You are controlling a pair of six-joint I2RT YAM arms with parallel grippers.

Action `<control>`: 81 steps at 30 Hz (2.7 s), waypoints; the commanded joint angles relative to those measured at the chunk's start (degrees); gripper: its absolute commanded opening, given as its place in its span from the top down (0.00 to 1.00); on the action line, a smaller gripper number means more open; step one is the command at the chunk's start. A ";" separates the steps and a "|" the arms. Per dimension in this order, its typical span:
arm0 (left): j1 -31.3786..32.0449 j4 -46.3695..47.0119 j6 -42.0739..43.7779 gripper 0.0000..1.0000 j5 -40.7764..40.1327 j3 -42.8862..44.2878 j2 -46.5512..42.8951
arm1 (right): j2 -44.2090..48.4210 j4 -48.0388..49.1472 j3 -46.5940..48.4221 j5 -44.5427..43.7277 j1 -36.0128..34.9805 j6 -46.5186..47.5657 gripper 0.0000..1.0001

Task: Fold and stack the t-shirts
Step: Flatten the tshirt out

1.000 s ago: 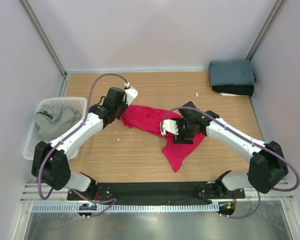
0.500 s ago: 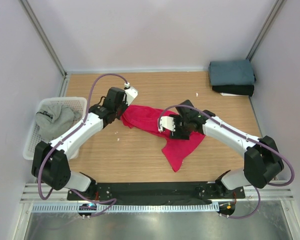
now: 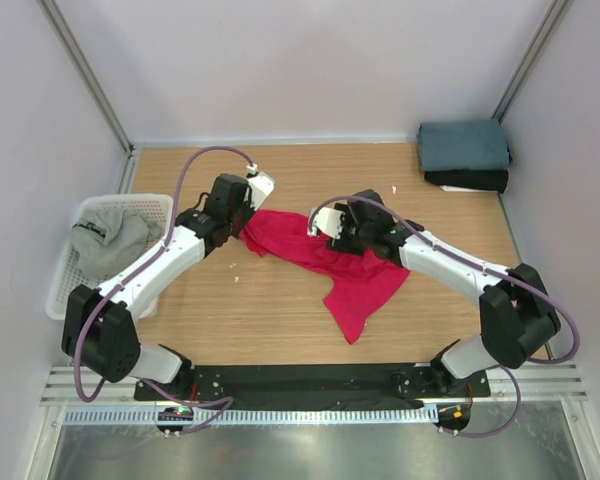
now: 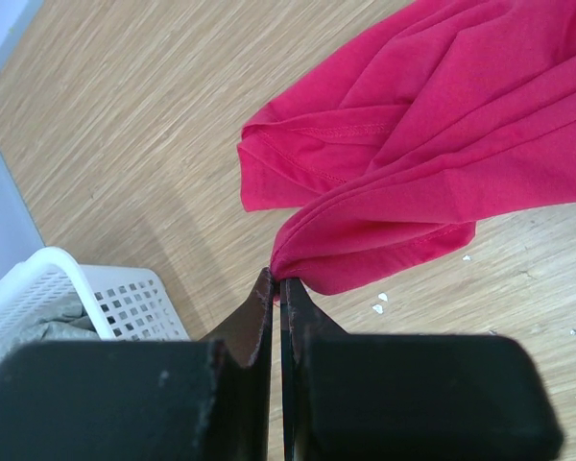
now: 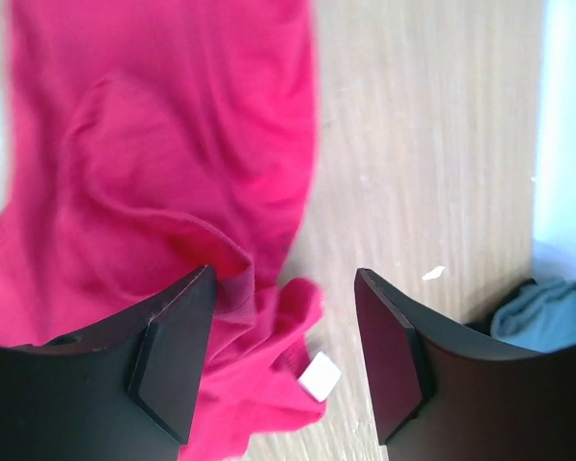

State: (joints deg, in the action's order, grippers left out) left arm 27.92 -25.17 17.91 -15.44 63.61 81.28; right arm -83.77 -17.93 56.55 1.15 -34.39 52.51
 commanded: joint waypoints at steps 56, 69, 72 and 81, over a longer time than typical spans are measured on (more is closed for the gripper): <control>-2.26 1.70 -2.18 1.00 0.94 -0.68 -1.91 | -1.75 -17.22 8.48 22.85 11.45 4.09 0.35; -2.79 1.70 -2.44 1.00 1.47 -0.86 -2.35 | -4.82 -13.36 10.06 21.70 9.43 1.63 0.41; -2.70 1.70 -2.36 1.00 1.47 -0.86 -2.61 | -5.96 -13.53 10.59 21.53 9.26 1.54 0.47; -3.05 1.70 -2.53 1.00 1.73 -0.86 -2.61 | -6.41 -13.44 12.26 22.05 8.99 0.58 0.67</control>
State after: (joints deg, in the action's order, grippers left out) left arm 25.36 -25.15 16.58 -14.31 62.89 80.40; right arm -90.41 -32.99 65.65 22.63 -25.02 53.84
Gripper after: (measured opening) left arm 0.008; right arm 0.346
